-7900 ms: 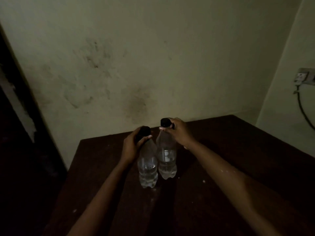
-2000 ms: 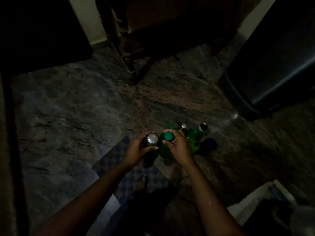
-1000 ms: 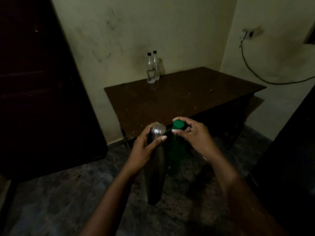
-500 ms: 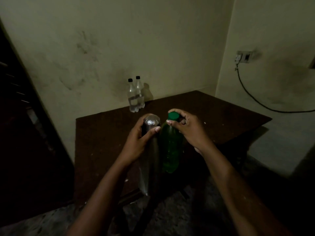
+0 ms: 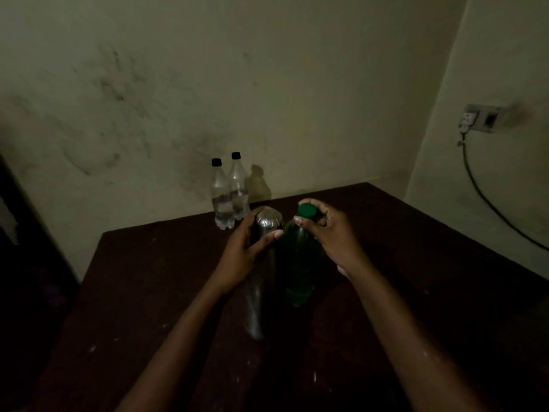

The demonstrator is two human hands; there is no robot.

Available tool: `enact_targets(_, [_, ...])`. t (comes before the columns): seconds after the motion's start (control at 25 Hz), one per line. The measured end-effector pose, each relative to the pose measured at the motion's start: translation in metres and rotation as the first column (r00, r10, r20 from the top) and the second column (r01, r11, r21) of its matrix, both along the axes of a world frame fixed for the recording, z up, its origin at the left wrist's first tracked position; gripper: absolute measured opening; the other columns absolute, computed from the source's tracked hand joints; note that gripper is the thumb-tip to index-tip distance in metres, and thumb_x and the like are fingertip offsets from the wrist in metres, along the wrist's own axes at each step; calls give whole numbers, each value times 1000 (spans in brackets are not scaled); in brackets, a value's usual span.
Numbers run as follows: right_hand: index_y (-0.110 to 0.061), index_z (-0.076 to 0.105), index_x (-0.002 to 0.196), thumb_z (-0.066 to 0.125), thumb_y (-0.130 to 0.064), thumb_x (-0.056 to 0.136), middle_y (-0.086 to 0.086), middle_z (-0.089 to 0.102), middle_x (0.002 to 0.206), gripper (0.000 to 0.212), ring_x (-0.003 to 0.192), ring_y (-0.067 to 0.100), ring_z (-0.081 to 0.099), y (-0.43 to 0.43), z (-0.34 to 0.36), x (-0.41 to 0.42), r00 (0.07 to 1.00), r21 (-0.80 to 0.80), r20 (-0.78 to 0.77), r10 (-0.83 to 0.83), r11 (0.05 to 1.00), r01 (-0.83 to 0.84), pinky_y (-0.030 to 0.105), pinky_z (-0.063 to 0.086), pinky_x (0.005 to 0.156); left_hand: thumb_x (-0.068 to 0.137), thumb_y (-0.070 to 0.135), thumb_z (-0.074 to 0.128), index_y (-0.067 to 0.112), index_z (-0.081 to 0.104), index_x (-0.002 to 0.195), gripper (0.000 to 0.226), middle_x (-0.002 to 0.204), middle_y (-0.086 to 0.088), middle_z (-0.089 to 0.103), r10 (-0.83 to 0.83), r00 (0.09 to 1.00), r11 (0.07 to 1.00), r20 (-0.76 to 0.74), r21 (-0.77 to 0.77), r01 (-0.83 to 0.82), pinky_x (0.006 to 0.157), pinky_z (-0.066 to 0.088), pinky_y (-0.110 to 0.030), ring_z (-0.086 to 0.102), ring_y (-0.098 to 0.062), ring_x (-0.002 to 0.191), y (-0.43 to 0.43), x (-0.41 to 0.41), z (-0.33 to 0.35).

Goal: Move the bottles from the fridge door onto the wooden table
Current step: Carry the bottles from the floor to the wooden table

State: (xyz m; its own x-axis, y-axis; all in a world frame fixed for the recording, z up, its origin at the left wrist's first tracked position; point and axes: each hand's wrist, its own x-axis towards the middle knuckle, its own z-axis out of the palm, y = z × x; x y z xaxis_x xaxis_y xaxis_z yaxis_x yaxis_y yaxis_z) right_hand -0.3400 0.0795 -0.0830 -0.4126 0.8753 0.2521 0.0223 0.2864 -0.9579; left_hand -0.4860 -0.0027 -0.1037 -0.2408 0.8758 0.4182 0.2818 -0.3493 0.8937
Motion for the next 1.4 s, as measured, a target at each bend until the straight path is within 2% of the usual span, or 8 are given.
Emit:
enact_targets(0.16, [-15,57,115,64,-7,82,-8,55,70,34,52,-10,56,91,-4,-45,990,2,34,140,990,-140,1,41,50,78,17,61,17,52,122,45,120,-1,61,154,983,988,101,2,-155,93,47,-19,58,-8,112,59,-32,-12])
enact_targets(0.32, [-5,56,121,63,-9,84,-4,60,85,38,77,5,56,163,-8,-102,954,11,107,282,959,-284,-1,41,55,84,4,58,24,55,114,36,111,6,64,332,930,942,158,3,-336,80,50,-13,62,0,102,113,-66,-12])
enact_targets(0.44, [-10,53,128,65,-19,84,9,63,115,47,105,19,59,214,-14,-148,937,39,165,308,947,-318,9,48,69,83,0,59,10,53,118,36,105,3,63,540,828,837,149,10,-547,73,48,-7,62,10,89,158,-101,-12])
enact_targets(0.56, [-11,50,130,66,-21,83,12,61,125,51,116,24,57,255,-20,-186,924,51,203,325,938,-342,27,49,89,82,3,62,2,49,123,43,113,-10,60,683,723,725,104,23,-688,76,47,-5,58,-6,97,193,-134,-18])
enact_targets(0.88, [-9,49,131,64,-22,85,13,59,128,50,114,24,57,308,-34,-240,894,34,259,367,921,-388,21,43,82,82,10,65,15,51,119,40,108,5,60,720,694,694,7,10,-720,76,46,-3,58,-4,97,250,-184,-21])
enact_targets(1.0, [-7,49,130,65,-22,84,15,59,128,51,115,27,57,313,-33,-247,878,37,282,387,910,-413,31,46,91,82,13,65,12,50,122,43,114,-1,59,715,698,698,-28,-27,-716,74,46,-2,57,-11,102,255,-195,-19])
enact_targets(1.16, [-9,53,127,68,-23,81,13,60,128,50,114,26,58,313,-32,-254,846,67,349,402,890,-450,31,47,92,83,12,63,12,48,124,43,118,-4,55,711,701,699,-57,-50,-713,74,46,-2,54,-14,105,258,-206,-16])
enact_targets(1.4, [-7,54,124,65,-23,84,11,61,125,44,115,26,57,306,-27,-245,861,43,358,362,914,-402,34,45,95,83,15,64,13,52,118,37,115,-7,59,701,713,711,9,-82,-698,84,50,-26,57,-26,110,257,-207,-16])
